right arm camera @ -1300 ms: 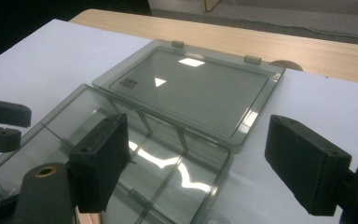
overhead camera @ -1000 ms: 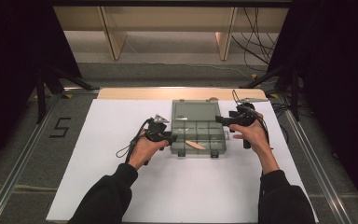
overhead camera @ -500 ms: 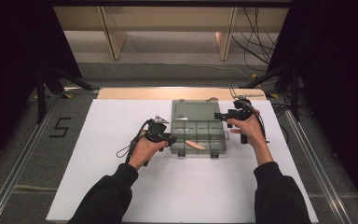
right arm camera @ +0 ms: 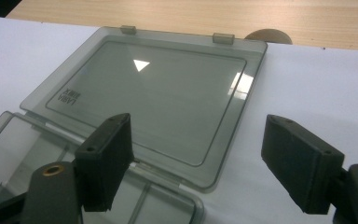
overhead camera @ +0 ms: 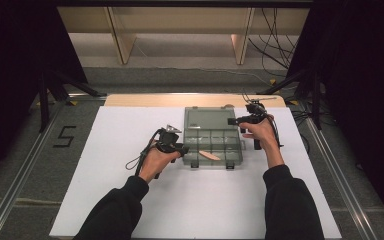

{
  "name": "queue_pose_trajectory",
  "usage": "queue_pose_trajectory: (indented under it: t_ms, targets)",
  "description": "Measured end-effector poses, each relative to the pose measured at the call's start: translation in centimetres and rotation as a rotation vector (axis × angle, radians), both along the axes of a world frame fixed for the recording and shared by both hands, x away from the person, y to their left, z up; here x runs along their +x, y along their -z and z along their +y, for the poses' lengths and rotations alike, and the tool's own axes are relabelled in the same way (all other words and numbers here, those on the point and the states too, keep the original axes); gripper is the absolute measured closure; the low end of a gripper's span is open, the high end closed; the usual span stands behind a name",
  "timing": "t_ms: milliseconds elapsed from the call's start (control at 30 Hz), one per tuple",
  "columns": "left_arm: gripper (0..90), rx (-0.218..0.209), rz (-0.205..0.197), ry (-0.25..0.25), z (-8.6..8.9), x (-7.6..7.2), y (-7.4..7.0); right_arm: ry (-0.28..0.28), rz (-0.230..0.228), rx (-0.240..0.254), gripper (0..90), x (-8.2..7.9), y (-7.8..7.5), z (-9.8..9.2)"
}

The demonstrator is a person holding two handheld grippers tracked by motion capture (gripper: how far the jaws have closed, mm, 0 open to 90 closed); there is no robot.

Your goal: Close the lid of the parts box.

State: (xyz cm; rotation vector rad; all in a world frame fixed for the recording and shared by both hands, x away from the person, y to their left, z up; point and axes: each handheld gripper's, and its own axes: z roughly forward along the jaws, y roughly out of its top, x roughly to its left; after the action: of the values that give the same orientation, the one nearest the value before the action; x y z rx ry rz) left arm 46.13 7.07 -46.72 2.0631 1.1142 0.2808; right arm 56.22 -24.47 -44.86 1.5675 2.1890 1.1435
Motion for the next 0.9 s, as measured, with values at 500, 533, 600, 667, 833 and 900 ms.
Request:
queue_pose_trajectory:
  t_ms: [500,533,600,667,833,900]
  targets:
    - [67.8,-0.005,0.008,0.011,0.2,0.1,0.0,0.033,0.057,0.005,27.2,1.0,1.6,0.6]
    - [67.9,-0.005,0.008,0.011,0.2,0.1,0.0,0.032,0.052,0.007,27.2,1.1,1.7,0.6]
    - [67.9,-0.003,0.007,0.011,0.2,0.0,0.0,0.029,0.053,-0.015,27.2,1.3,2.0,0.5]
    - [67.9,-0.003,0.008,0.010,0.2,0.1,0.0,0.023,0.045,-0.015,27.2,1.4,2.1,0.4]
    - [67.9,-0.006,0.009,0.011,0.2,0.1,0.0,0.029,0.067,0.005,28.6,1.6,2.0,0.6]
    - [67.9,-0.006,0.008,0.011,0.2,0.1,0.0,0.019,0.054,-0.007,28.6,1.7,2.1,0.6]
